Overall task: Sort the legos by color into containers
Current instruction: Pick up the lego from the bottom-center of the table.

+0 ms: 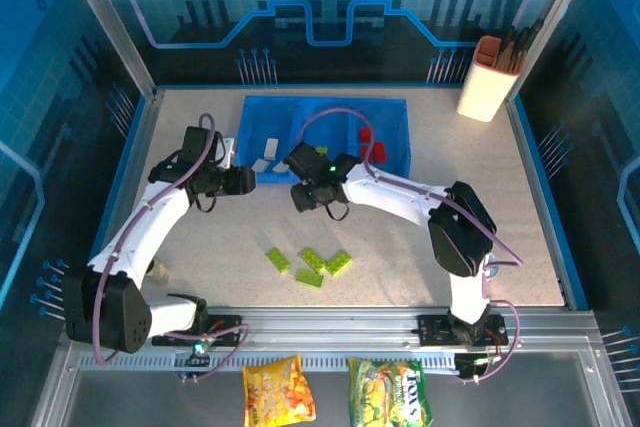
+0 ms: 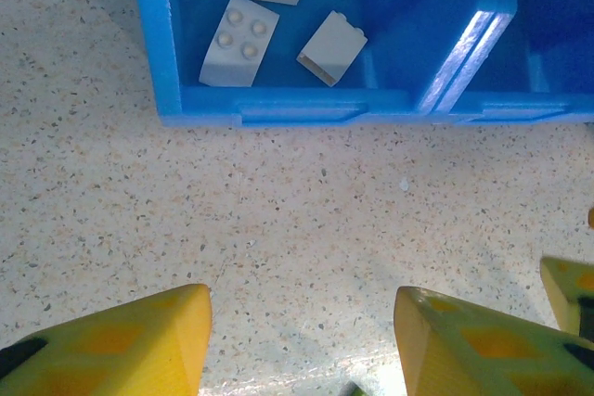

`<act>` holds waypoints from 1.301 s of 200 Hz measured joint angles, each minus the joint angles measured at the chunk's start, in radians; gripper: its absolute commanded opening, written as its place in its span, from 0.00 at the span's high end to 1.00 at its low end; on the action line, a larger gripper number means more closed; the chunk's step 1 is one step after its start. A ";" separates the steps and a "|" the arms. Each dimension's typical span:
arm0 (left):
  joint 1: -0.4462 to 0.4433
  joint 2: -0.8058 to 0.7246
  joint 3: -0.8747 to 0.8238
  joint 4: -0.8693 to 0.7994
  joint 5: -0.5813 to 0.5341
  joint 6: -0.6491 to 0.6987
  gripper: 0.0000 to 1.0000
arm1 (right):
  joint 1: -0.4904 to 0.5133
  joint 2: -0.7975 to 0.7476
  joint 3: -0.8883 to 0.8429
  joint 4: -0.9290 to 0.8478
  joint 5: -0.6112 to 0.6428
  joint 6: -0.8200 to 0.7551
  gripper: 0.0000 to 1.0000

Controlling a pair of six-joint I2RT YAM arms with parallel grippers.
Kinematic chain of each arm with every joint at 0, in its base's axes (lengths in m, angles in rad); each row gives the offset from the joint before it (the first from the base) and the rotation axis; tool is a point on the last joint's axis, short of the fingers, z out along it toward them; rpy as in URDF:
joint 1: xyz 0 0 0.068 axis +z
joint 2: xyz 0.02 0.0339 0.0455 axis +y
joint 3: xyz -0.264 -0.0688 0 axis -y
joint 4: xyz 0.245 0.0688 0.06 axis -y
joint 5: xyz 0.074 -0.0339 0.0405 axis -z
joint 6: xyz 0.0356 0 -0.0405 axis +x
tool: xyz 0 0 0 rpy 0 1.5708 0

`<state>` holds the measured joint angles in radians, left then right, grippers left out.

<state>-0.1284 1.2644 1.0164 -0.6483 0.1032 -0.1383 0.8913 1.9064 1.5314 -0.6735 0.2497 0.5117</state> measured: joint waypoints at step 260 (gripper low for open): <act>0.000 0.006 0.000 -0.001 -0.001 0.010 0.44 | 0.208 0.099 -0.038 -0.253 -0.054 0.003 0.54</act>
<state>-0.1284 1.2709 1.0164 -0.6491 0.1020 -0.1287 1.0996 2.0056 1.4937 -0.9260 0.1955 0.5152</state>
